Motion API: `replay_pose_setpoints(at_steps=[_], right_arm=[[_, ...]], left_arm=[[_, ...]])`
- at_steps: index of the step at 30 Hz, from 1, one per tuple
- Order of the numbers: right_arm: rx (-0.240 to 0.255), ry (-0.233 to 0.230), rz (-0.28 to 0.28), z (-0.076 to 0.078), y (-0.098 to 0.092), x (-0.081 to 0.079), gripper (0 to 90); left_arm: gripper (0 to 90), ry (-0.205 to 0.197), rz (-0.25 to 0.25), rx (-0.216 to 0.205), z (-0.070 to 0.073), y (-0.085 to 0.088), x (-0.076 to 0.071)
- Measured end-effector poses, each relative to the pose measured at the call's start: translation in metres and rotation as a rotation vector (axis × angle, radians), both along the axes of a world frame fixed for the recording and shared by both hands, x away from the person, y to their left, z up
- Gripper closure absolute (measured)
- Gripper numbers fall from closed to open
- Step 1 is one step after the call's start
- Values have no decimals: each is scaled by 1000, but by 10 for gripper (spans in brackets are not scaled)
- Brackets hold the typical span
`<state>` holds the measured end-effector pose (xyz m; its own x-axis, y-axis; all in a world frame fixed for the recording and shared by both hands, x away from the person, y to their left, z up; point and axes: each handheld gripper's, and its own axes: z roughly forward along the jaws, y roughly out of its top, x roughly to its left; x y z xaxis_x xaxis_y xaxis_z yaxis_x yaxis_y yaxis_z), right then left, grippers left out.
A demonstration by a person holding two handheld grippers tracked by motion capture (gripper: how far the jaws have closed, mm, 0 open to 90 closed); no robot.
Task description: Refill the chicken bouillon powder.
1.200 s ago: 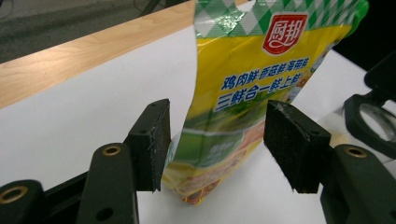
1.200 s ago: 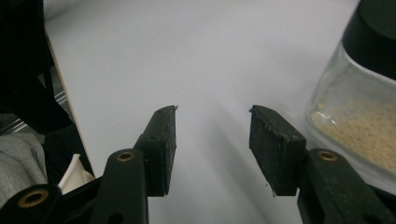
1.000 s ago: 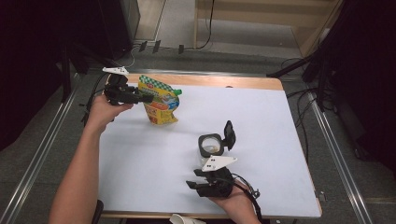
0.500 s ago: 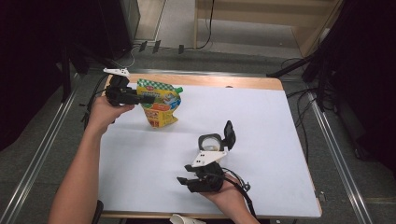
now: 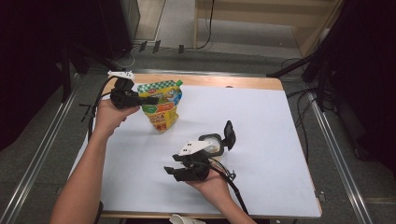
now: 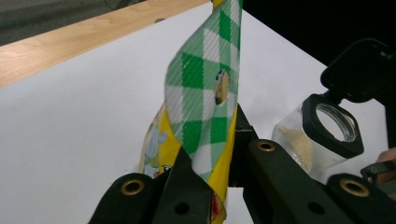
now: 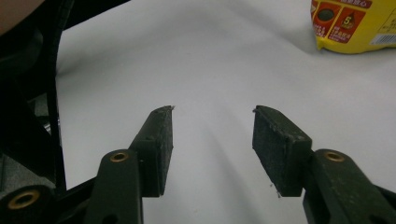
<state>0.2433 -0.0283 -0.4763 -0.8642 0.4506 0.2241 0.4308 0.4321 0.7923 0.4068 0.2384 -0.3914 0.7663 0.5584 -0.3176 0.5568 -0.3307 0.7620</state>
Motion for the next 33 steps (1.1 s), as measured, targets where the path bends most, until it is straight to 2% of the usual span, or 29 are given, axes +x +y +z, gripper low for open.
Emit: replay_pose_setpoints(at_steps=[3,6,7,9,10,11,13,16,25,27,31,33], right_arm=[[4,2,-7,-3,-3,-1,491],[7,-1,-17,-5,-7,-2,491],[14,-3,-25,-5,-9,-1,491],[19,-2,-32,-6,-10,-1,492],[26,-4,-37,-7,-12,-1,492],[26,-1,-38,-8,-12,0,492],[29,4,-40,-11,-12,0,492],[19,16,-40,-13,-10,-1,492],[1,3,-36,-15,-3,1,485],[1,6,-42,-16,0,3,482],[-9,6,-52,-18,3,4,482],[-11,10,-56,-19,6,6,479]], left_arm=[[900,-5,17,0,2,-2,-1],[900,-12,32,-20,9,-3,-5],[900,-22,34,-32,16,-4,-8],[900,-29,36,-39,20,-4,-10],[900,-36,26,-53,28,-4,-15],[900,-36,26,-53,28,-4,-15],[900,-43,19,-65,37,-6,-22],[900,-39,2,-63,42,-9,-30],[900,-23,-17,-70,52,-10,-51],[900,-21,-19,-74,57,-10,-60],[900,-19,-22,-64,59,-12,-68],[900,-5,-32,-61,58,-15,-74]])
